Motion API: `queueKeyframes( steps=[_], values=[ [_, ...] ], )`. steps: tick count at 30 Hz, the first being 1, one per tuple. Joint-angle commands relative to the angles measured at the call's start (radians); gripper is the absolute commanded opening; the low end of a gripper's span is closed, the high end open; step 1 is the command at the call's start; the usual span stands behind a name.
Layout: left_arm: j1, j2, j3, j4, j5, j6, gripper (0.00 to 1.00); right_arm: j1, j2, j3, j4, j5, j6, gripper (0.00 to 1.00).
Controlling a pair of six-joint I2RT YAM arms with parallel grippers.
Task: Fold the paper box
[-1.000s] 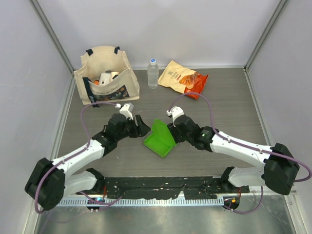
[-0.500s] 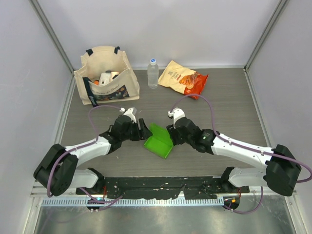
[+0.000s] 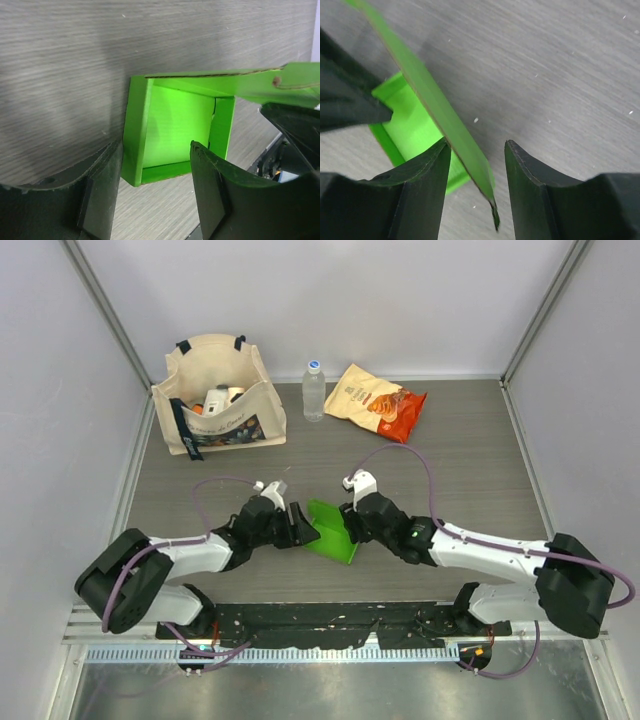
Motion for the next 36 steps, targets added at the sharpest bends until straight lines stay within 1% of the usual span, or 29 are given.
queueKeyframes(
  steps=[1,4,6,8,9,10,11,12,13,15,17,19,21,22,24,25,27,32,36],
  values=[
    [-0.052,0.025,-0.015,0.145,-0.014,-0.068,0.59,0.006,0.074,0.077,0.153,0.101,-0.072,0.52],
    [-0.064,0.016,-0.022,0.146,-0.034,-0.071,0.61,0.001,0.133,0.137,0.138,0.118,-0.104,0.52],
    [-0.064,-0.038,-0.033,0.125,-0.063,-0.070,0.64,0.001,0.141,0.164,0.109,0.155,-0.092,0.53],
    [-0.064,-0.099,-0.050,0.071,-0.112,-0.049,0.66,-0.005,0.109,0.162,0.057,0.178,-0.075,0.54],
    [-0.064,-0.165,-0.052,0.006,-0.132,-0.038,0.71,-0.010,0.092,0.148,0.042,0.175,-0.049,0.57],
    [-0.064,-0.205,-0.050,-0.028,-0.178,-0.024,0.73,-0.016,0.044,0.137,0.013,0.161,-0.041,0.59],
    [-0.062,-0.242,-0.049,-0.066,-0.192,0.013,0.76,-0.025,0.020,0.126,-0.001,0.129,-0.032,0.60],
    [-0.062,-0.312,-0.036,-0.146,-0.225,0.033,0.80,-0.028,-0.009,0.106,-0.018,0.117,-0.022,0.60],
    [-0.061,-0.343,-0.027,-0.186,-0.276,0.051,0.82,-0.031,-0.035,0.094,-0.044,0.092,-0.009,0.61],
    [-0.055,-0.415,-0.006,-0.254,-0.301,0.115,0.86,-0.046,-0.112,0.064,-0.072,0.029,-0.003,0.61],
    [-0.041,-0.431,0.019,-0.283,-0.299,0.161,0.86,-0.053,-0.176,0.047,-0.112,0.009,0.009,0.62],
    [-0.006,-0.403,0.074,-0.321,-0.277,0.218,0.85,-0.066,-0.205,0.033,-0.142,-0.032,0.018,0.61],
    [0.033,-0.363,0.127,-0.322,-0.185,0.289,0.81,-0.070,-0.227,0.014,-0.150,-0.063,0.020,0.59],
    [0.042,-0.310,0.149,-0.334,-0.156,0.306,0.80,-0.070,-0.228,0.008,-0.149,-0.061,0.021,0.58],
    [0.072,-0.255,0.206,-0.355,-0.085,0.355,0.78,-0.068,-0.207,0.005,-0.149,-0.049,0.034,0.54],
    [0.080,-0.210,0.224,-0.360,-0.068,0.366,0.78,-0.070,-0.198,0.008,-0.150,-0.052,0.034,0.52],
    [0.083,-0.175,0.261,-0.360,-0.066,0.401,0.78,-0.070,-0.179,0.002,-0.135,-0.025,0.041,0.50],
    [0.082,-0.092,0.251,-0.199,-0.010,0.452,0.76,-0.070,-0.163,-0.027,-0.110,0.035,0.054,0.47],
    [0.082,-0.050,0.251,-0.136,-0.006,0.499,0.73,-0.070,-0.153,-0.049,-0.087,0.067,0.055,0.46]
  ],
)
